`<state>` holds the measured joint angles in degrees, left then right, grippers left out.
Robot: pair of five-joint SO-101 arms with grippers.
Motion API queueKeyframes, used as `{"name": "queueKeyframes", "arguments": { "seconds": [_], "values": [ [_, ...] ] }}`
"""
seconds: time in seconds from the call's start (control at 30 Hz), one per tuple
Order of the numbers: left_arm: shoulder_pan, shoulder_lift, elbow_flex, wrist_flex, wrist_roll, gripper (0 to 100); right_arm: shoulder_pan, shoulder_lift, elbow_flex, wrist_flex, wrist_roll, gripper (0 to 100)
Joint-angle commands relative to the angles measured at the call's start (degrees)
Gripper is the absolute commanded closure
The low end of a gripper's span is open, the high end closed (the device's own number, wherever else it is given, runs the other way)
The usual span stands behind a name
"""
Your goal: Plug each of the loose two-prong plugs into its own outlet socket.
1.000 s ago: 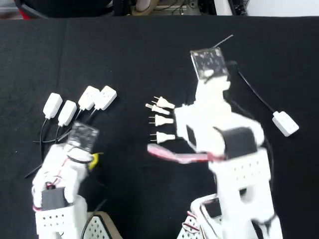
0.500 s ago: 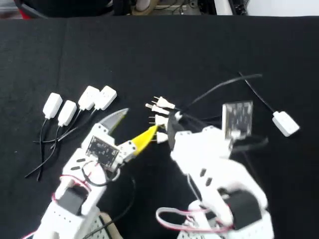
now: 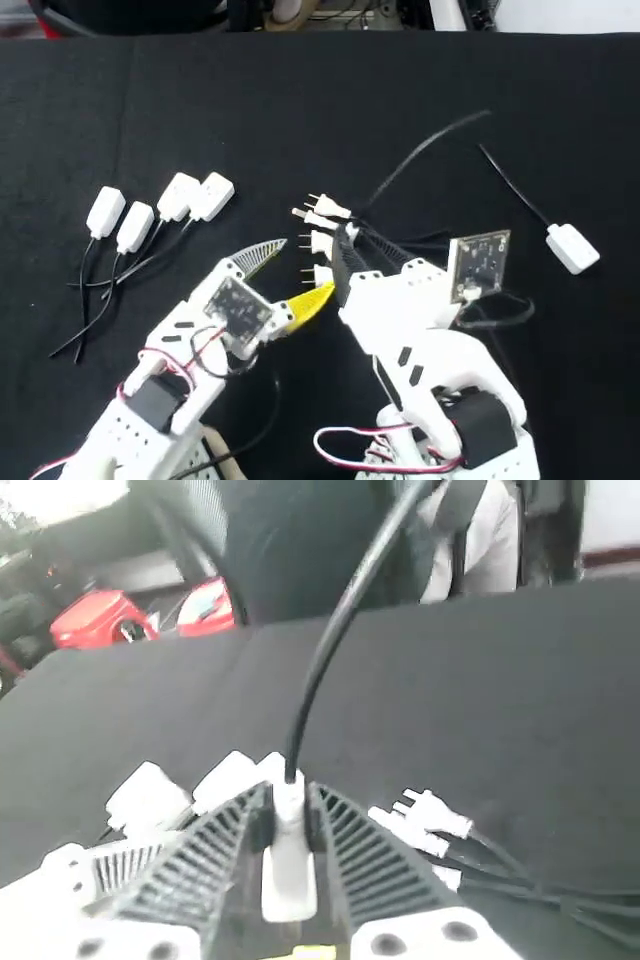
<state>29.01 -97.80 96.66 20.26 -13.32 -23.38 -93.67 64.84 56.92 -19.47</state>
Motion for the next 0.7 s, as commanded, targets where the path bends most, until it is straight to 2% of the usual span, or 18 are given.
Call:
{"name": "queueKeyframes", "arguments": {
  "seconds": [0.0,0.17,0.27,0.43,0.67],
  "values": [
    [-0.84,-0.62,1.01,4.04,-4.92,70,-0.7,-0.57,-0.4,-1.32,-0.7,98.7],
    [-1.63,-2.99,0.92,5.98,-4.92,70,-1.58,-0.13,0.13,-1.49,-0.7,98.7],
    [-1.45,-4.66,0.84,5.8,-4.57,70,-5.45,-0.04,1.01,-1.32,-0.7,98.7],
    [-2.07,-6.15,0.75,5.63,4.4,70,-14.86,-0.13,4.7,-1.14,-0.18,98.7],
    [-6.81,-6.07,0.75,5.98,3.96,70,-15.3,-0.13,1.01,5.45,0.97,98.7]
  ]
}}
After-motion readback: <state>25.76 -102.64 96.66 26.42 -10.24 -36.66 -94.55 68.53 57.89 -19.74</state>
